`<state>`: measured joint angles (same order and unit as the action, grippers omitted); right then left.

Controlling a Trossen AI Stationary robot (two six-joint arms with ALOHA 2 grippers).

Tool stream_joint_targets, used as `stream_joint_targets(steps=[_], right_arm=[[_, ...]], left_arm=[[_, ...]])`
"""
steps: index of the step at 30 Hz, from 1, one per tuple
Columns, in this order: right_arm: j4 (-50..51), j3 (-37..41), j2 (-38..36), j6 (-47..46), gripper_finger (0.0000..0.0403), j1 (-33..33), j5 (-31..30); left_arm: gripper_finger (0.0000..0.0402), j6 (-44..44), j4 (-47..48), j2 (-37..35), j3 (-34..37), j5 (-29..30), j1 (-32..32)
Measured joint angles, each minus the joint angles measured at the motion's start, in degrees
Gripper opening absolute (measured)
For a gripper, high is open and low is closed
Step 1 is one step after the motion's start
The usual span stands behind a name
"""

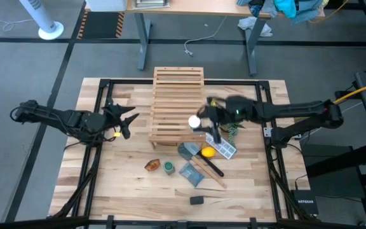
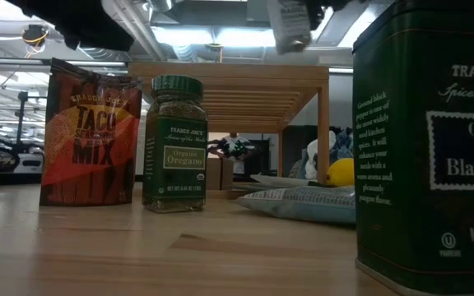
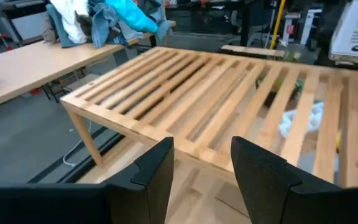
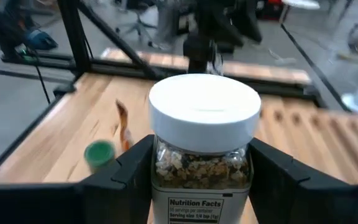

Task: Shelf spices
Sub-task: Remove the white seasoning bottle from the shelf

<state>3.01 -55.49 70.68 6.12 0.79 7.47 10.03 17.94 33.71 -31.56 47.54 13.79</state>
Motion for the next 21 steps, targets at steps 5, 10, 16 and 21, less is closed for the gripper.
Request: stream_joint_targets(steps=[5,10,16,21], right_arm=[[-4.59,6.62,-1.91,-5.63,0.0203,-9.2,-12.88],[-11.28,13.32,-2.67,-13.52,0.0203,-18.46,-25.12],[-19.48,21.87,-2.42,-24.68,0.0203,-30.96,-41.47],[-26.89,27.57,-2.04,-29.82,0.0203,-41.4,-52.46]], left_arm=[[0.0155,0.08,-0.19,0.13,0.75,2.06,3.27],[0.0155,0.58,0.04,0.11,1.19,4.37,6.04],[0.0155,2.47,-0.03,0.13,1.19,6.53,8.73],[0.0155,5.75,-0.12,0.13,1.21,9.55,10.66]])
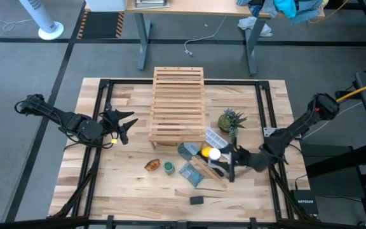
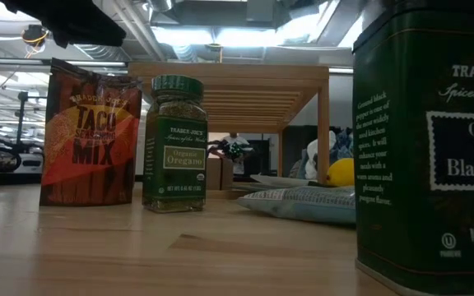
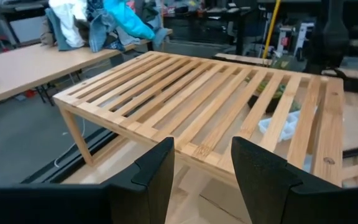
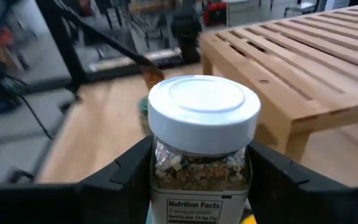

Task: Shelf spices
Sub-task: Remove the white seasoning bottle from the shelf

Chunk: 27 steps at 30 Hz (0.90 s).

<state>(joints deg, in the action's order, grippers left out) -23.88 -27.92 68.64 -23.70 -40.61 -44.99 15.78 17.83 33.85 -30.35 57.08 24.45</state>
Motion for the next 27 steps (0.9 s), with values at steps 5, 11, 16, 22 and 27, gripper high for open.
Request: stream_joint_targets(steps=[5,11,16,22,27], right_arm=[[-3.23,2.55,2.89,-6.73,0.0203,-7.88,-5.62],[-7.5,2.44,13.32,-11.89,0.0203,-12.83,-9.54],[-18.67,2.44,23.66,-11.97,0.0203,-13.96,-11.13],[-31.04,2.36,33.34,-11.63,0.0203,-13.78,-11.01],[-33.64,-0.78,38.72,-10.16,0.0203,-13.74,-11.14]], left_arm=[[0.0155,3.87,-0.64,0.09,0.0,2.44,1.04],[0.0155,7.81,-1.02,1.08,0.0,4.06,1.43],[0.0155,9.98,-1.0,2.65,0.0,4.15,1.42],[0.0155,9.03,-3.73,4.54,0.0,4.14,1.45],[0.0155,6.54,-5.83,5.85,0.0,4.04,1.46]])
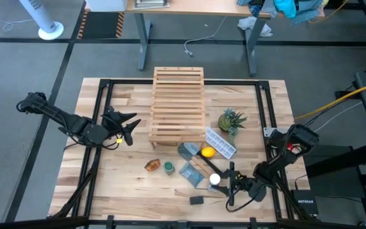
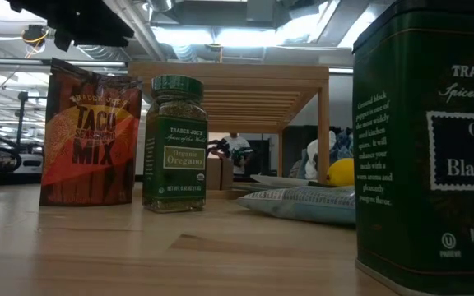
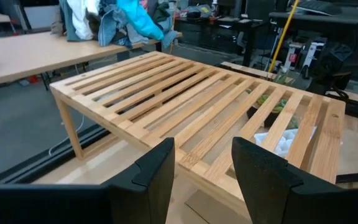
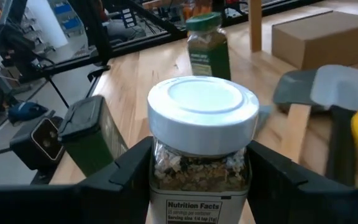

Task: Shelf spices
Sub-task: Remove the white seasoning bottle from the shelf, then put the brown and orange seasoning bag on the shelf

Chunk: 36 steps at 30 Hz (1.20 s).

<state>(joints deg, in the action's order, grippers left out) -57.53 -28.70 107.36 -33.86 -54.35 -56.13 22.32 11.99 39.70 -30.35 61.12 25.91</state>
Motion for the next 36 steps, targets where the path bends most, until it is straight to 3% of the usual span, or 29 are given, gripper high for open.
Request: stream_joint_targets(steps=[12,19,24,36], right_arm=[[0.23,-6.72,6.22,5.87,0.0205,0.0,-1.3],[0.74,-6.63,6.43,5.75,0.0332,0.0,-0.14],[0.77,-6.63,6.43,5.84,0.0388,0.0,0.41],[0.03,-6.61,2.26,14.71,0.0378,0.0,-0.33]], left_arm=[[0.0155,-0.25,-1.03,2.69,0.0,-0.36,0.04],[0.0155,-0.23,-1.02,4.14,0.0,-0.95,0.06],[0.0155,0.08,-1.03,4.37,0.0,-0.94,0.11],[0.0155,0.23,-1.04,4.37,0.0,-0.94,0.11]])
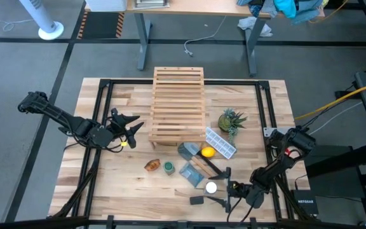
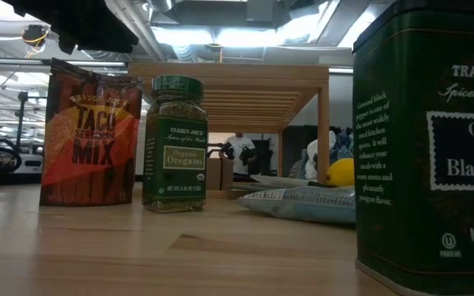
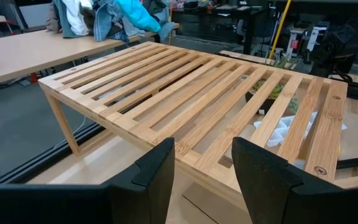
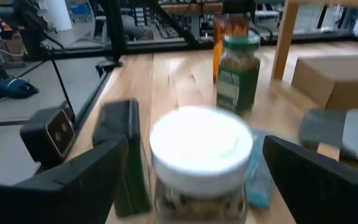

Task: Shelf spices
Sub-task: Put the brown and orange seasoning bag on the shelf

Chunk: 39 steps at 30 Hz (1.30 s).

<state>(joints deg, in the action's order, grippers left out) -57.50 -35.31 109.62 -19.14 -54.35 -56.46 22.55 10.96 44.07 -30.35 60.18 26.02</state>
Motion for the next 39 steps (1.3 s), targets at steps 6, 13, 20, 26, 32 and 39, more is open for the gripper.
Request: stream_joint_targets(steps=[6,13,20,26,32,39], right_arm=[[-0.05,0.0,-4.6,7.17,0.0378,-0.05,-0.05],[-0.05,0.0,-9.82,18.62,0.0378,-0.02,-0.09],[0.13,0.0,-15.96,29.0,0.0379,-0.02,0.77],[1.14,0.0,-20.07,33.08,0.0379,-0.05,4.65],[4.18,0.0,-22.25,39.4,0.0379,-0.01,5.07],[4.22,0.0,-24.0,40.9,0.0379,-0.02,5.07]], left_arm=[[0.0155,0.02,-0.01,-0.01,0.0,0.0,0.0],[0.0155,2.69,-0.02,-0.04,0.0,-1.96,0.0],[0.0155,4.0,-1.24,-0.04,0.0,-6.19,0.37],[0.0155,-5.96,-9.39,-0.01,0.0,-6.24,4.93],[0.0155,-11.46,-17.18,2.74,-0.02,-6.25,11.93],[0.0155,-13.99,-26.25,10.61,-0.02,-6.25,17.97]])
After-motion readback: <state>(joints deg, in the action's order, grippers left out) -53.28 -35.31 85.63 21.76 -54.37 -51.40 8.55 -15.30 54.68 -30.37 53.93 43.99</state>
